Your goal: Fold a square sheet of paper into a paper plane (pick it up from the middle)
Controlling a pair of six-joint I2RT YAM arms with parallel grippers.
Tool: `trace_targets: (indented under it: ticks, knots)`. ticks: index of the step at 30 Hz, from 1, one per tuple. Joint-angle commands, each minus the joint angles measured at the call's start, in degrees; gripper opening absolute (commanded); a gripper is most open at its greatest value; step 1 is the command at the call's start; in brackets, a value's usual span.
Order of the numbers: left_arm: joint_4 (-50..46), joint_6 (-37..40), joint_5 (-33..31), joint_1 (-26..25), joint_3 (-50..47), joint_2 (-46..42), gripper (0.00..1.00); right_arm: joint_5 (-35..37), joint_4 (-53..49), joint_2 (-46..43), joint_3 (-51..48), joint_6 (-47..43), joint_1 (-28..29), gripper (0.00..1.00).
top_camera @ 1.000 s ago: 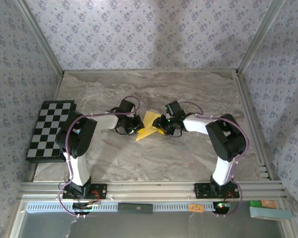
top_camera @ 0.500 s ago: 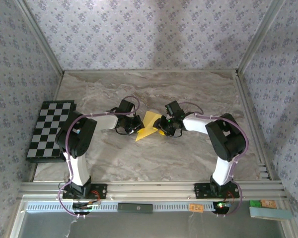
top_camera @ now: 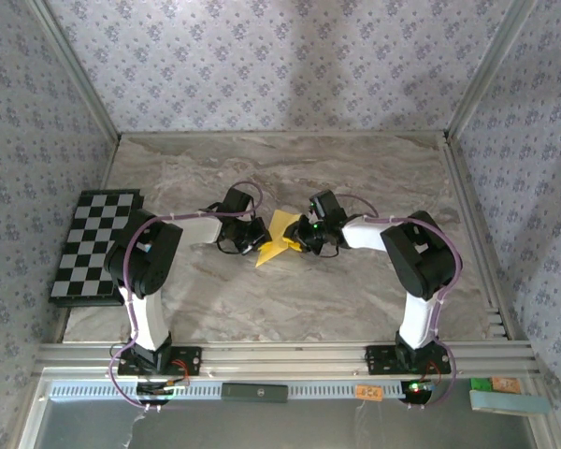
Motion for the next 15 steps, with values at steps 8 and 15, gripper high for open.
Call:
trace_targets:
  ticks: [8, 15]
  knots:
    - [-3.2, 1.5, -0.6, 0.5, 0.9, -0.9, 0.11, 0.4, -2.4, 0.1, -1.0, 1.0, -0.7, 0.28]
    - [-4.7, 2.7, -0.1, 0.6, 2.2, 0.2, 0.11, 1.3, -5.1, 0.3, -0.3, -0.9, -0.7, 0.31]
